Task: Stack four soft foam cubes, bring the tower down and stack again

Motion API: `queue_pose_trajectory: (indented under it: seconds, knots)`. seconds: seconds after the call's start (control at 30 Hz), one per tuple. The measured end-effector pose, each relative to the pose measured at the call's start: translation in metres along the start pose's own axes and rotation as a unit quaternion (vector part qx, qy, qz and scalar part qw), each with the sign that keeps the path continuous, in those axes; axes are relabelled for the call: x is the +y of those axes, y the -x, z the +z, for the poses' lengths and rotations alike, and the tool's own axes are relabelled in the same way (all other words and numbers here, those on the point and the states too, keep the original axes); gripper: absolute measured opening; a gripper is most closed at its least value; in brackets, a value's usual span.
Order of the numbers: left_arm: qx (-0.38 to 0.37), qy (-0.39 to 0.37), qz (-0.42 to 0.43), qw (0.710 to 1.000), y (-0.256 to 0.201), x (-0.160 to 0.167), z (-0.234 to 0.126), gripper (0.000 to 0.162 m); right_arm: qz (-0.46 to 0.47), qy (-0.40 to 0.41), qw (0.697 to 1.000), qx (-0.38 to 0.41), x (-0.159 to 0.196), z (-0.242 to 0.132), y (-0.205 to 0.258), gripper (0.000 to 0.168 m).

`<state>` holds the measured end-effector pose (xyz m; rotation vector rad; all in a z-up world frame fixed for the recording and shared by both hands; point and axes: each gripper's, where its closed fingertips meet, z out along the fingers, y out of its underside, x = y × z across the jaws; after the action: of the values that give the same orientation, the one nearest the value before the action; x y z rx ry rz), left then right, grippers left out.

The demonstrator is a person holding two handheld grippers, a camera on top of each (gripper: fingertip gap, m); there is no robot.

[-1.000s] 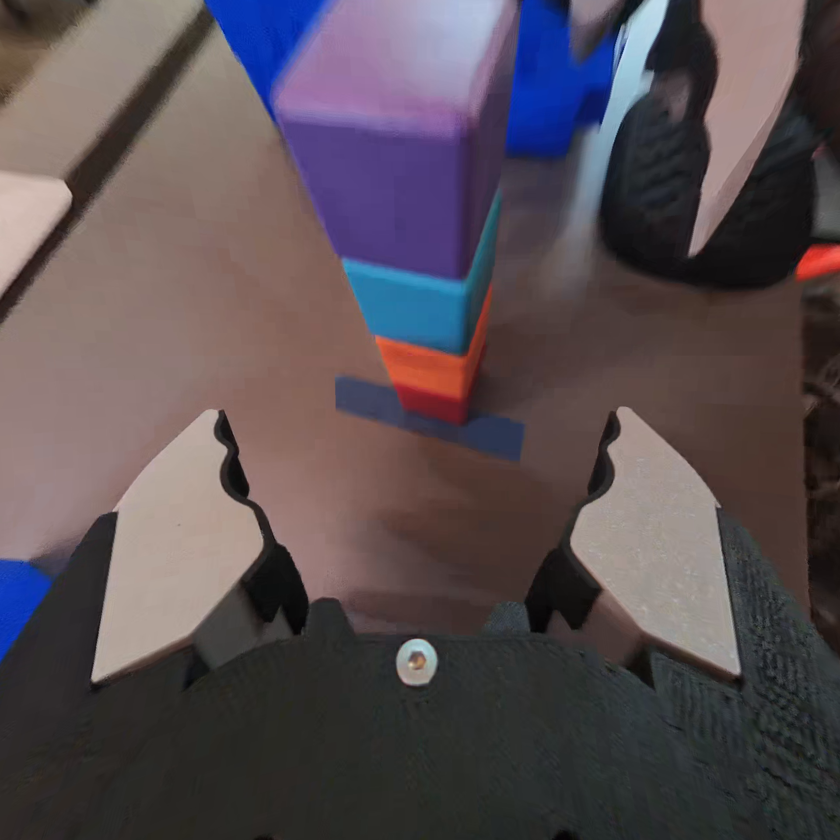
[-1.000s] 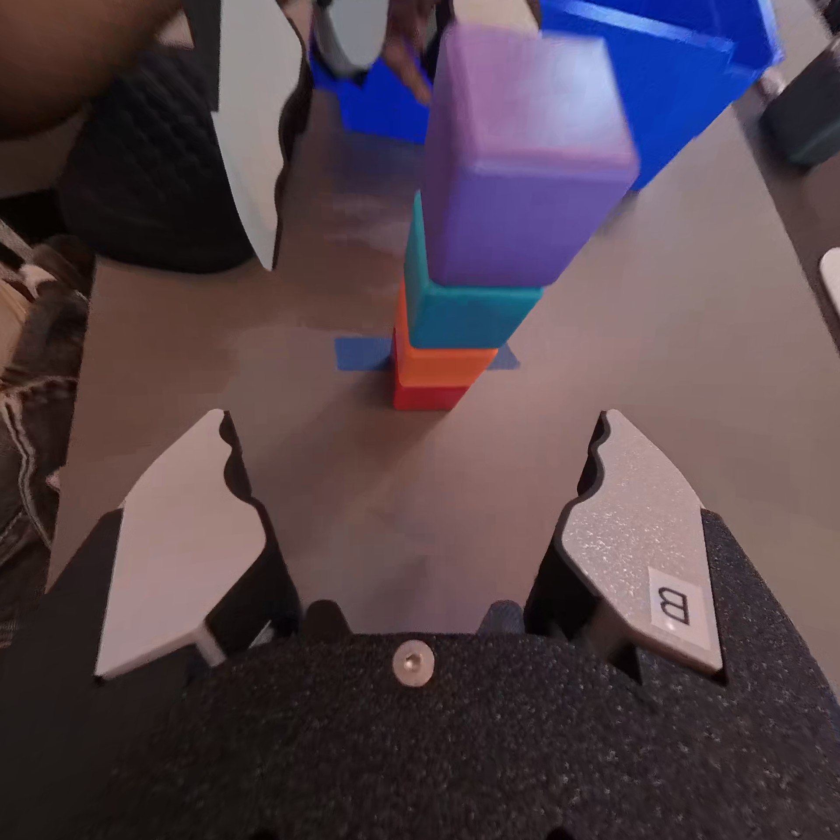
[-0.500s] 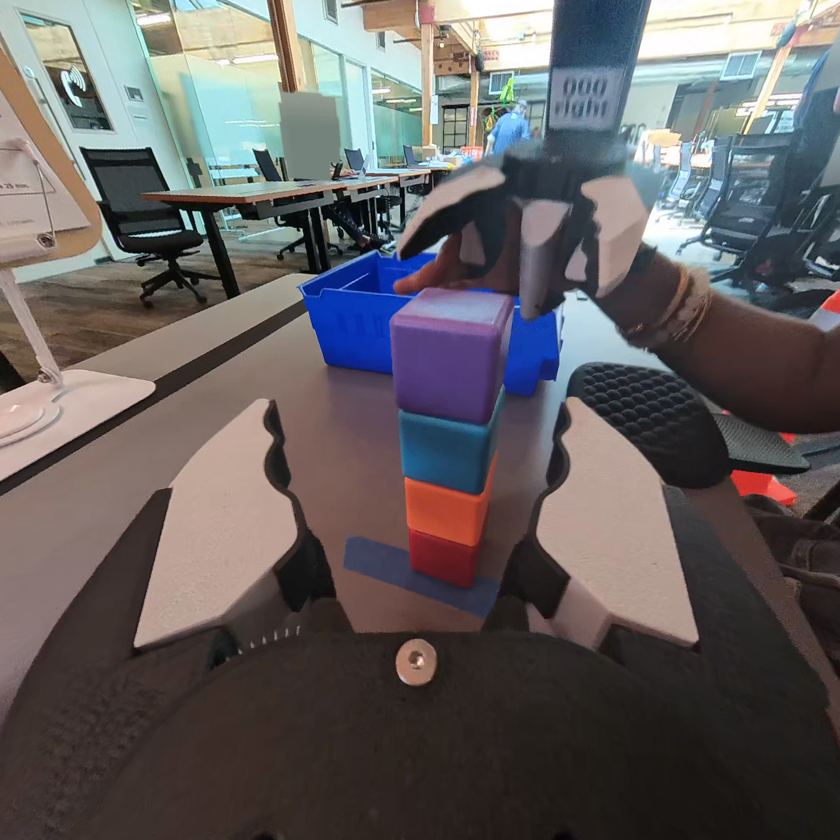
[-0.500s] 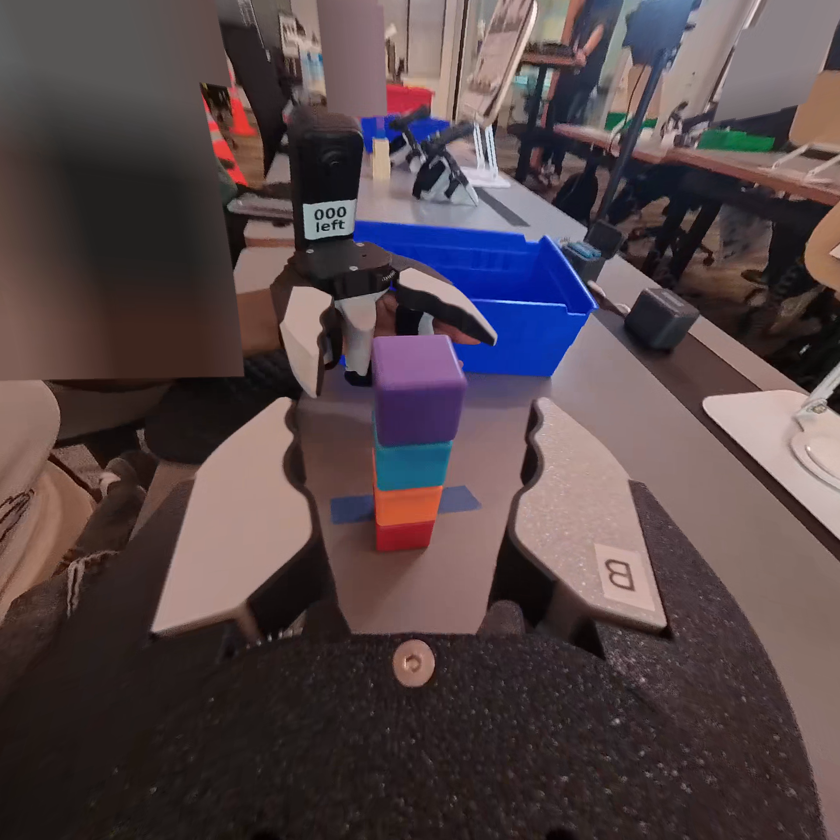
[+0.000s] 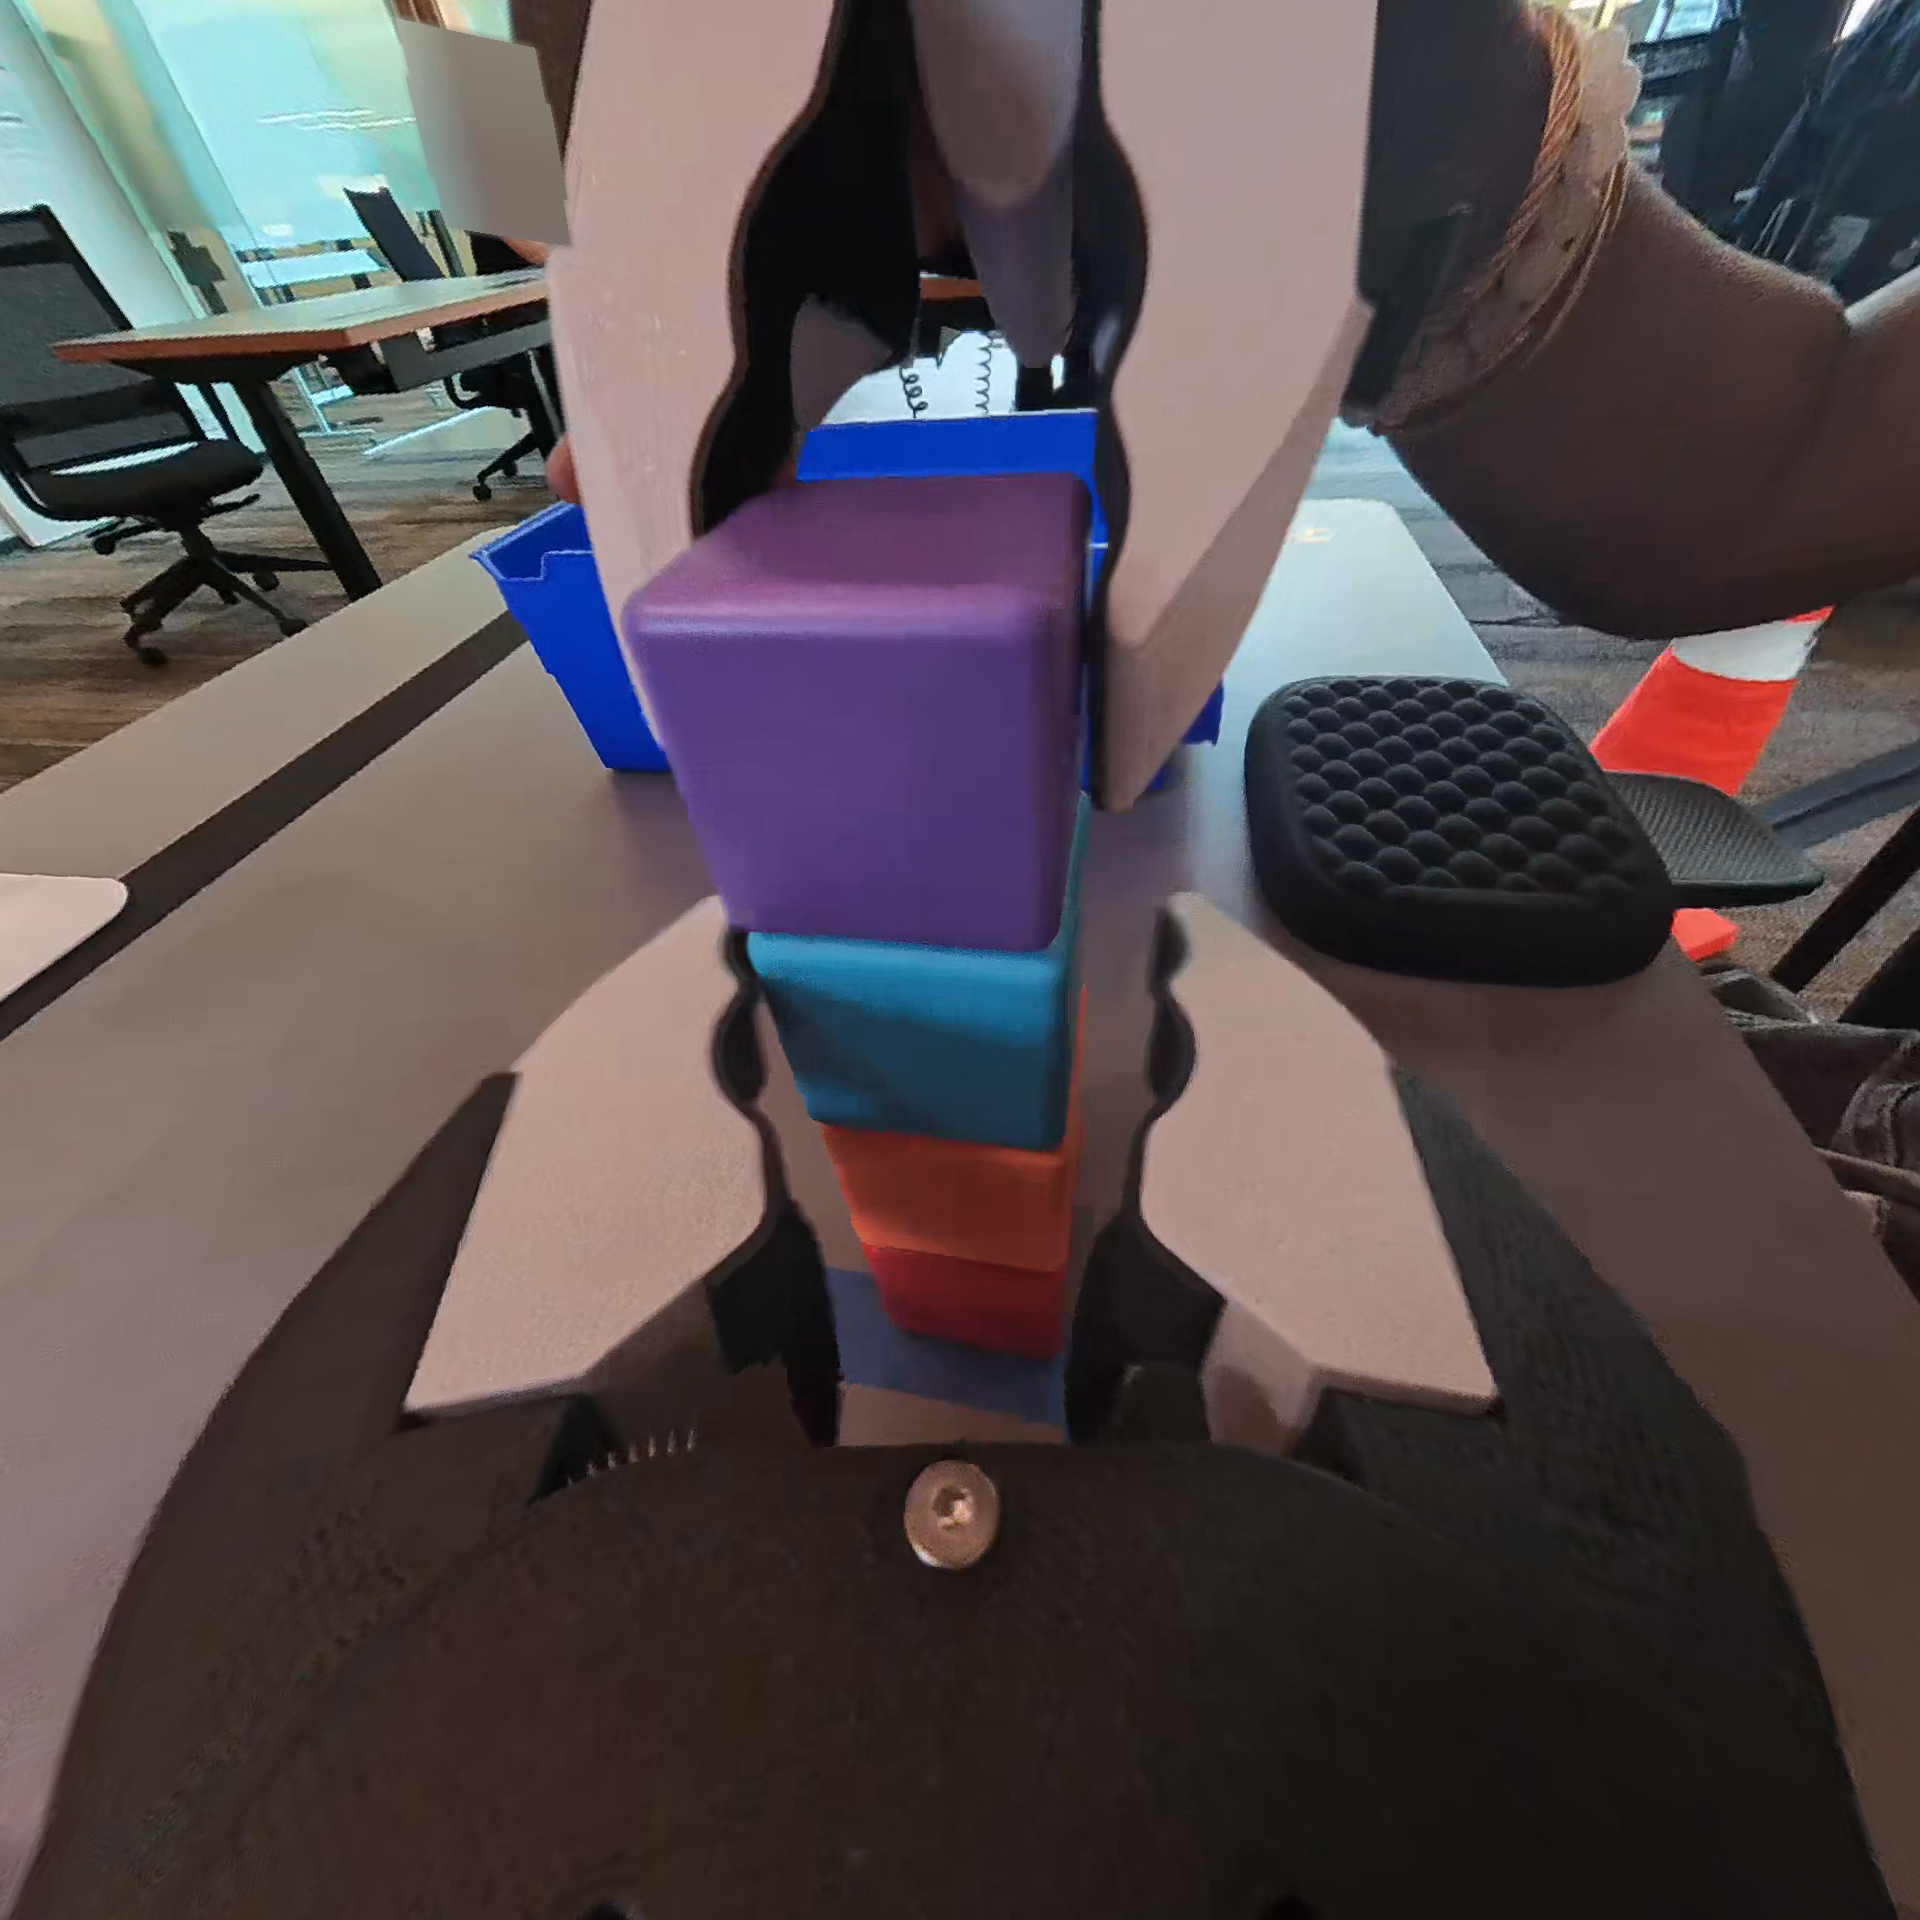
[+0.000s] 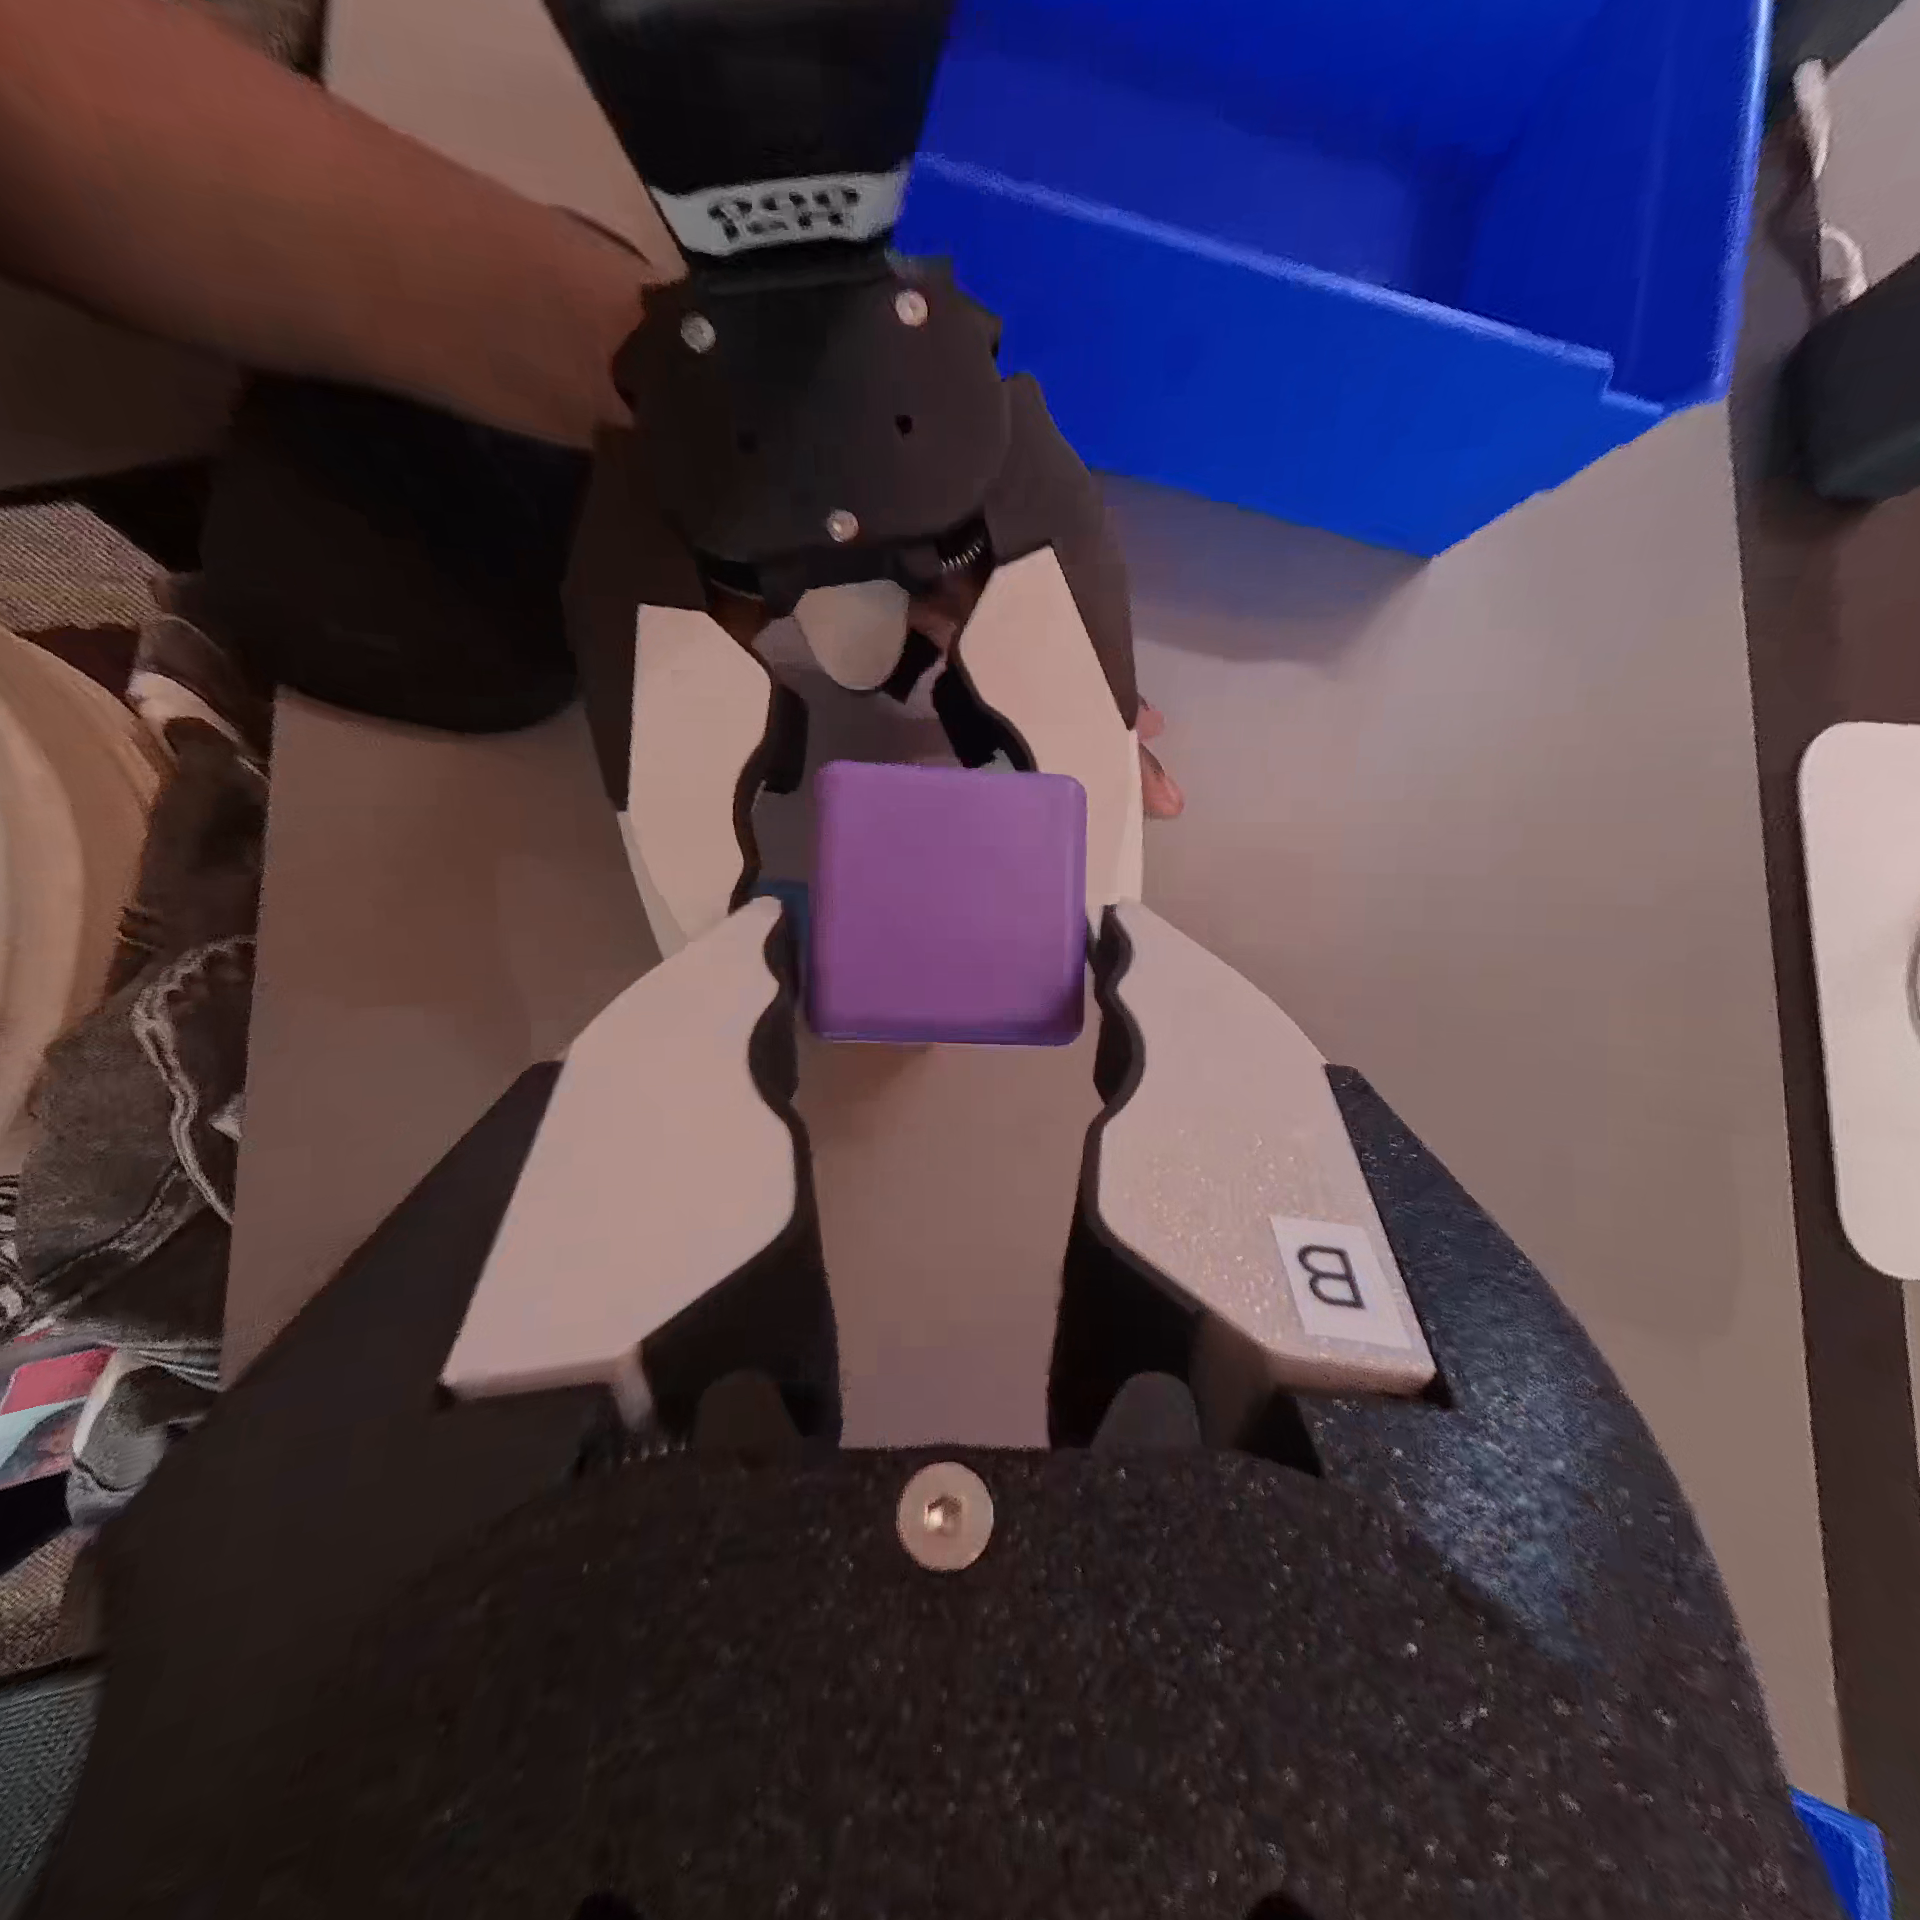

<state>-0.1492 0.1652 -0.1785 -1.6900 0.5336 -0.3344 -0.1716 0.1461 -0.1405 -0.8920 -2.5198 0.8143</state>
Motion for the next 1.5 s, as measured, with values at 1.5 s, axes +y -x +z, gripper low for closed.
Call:
queue_pose_trajectory:
  seconds: [1.5]
  knots:
    - [-0.024, 0.015, 0.002, 1.000, 0.002, 0.002, -0.003, 0.053, 0.448, 0.058, 0.831, 0.325, 0.265, -0.090, -0.126, 0.050]
